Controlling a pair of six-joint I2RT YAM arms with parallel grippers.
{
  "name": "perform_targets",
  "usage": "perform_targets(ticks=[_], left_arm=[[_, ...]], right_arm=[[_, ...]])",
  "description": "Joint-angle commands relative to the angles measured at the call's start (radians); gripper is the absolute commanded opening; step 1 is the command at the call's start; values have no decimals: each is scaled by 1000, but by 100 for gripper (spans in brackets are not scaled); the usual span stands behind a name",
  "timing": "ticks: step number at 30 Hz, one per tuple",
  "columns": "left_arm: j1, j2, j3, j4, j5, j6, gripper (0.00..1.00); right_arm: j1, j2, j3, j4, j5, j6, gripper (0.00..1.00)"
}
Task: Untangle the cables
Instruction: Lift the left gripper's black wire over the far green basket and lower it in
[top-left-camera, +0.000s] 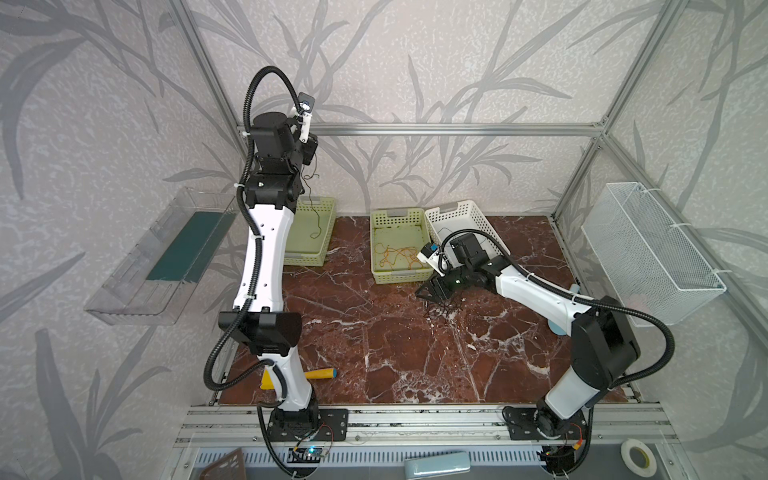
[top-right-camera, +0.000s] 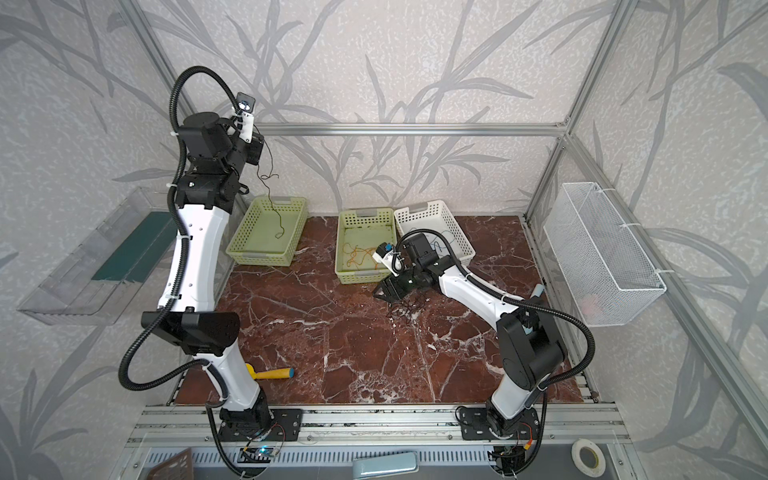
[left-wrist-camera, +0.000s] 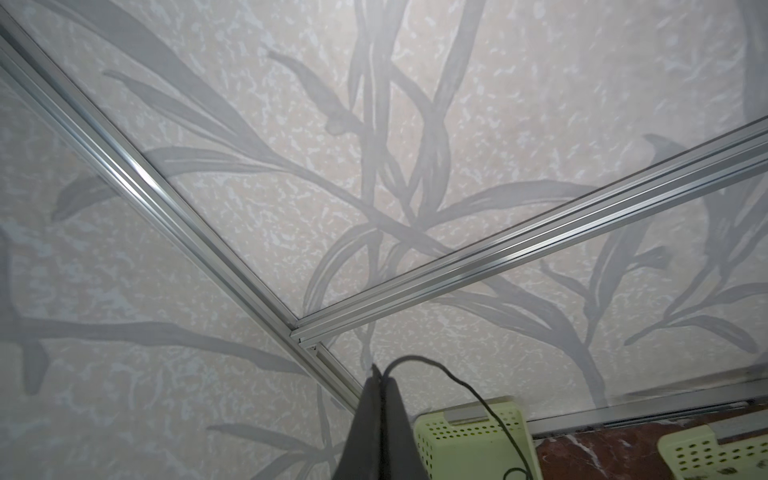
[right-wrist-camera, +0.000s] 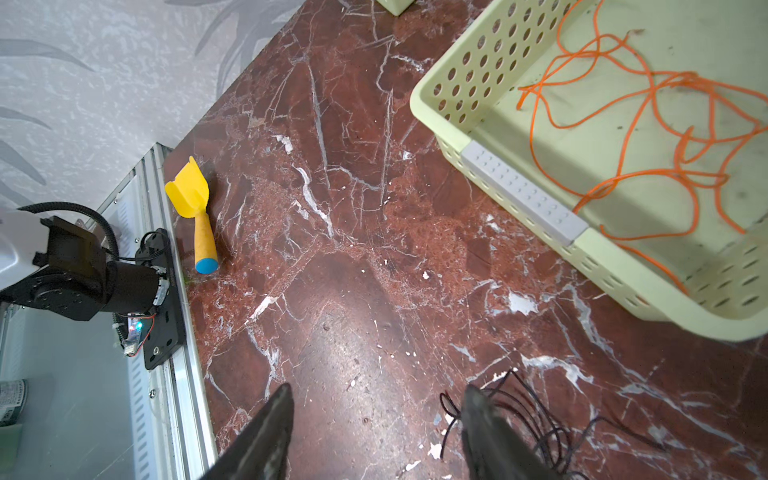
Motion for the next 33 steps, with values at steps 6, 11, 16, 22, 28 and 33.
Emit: perform_targets(ticks=[6, 11, 16, 22, 28, 33], left_arm=[[99, 47, -32, 163, -3, 55, 0], [100, 57, -194, 200, -51, 36, 0], [103, 12, -497, 372, -60, 21, 0], [121, 56, -617, 401, -81, -51, 0], [141, 98, -644, 360, -55, -135, 0], [142, 178, -622, 224, -38, -257, 0]], right_arm=[[3, -11, -5, -87, -2, -26, 63], [3, 1, -19, -86, -7, -28, 63], [4, -6, -49, -66, -11, -12, 63], [4, -8, -81, -55, -10, 6, 63], [4, -12, -101, -46, 7, 19, 63], [3, -25, -98, -46, 57, 25, 63]])
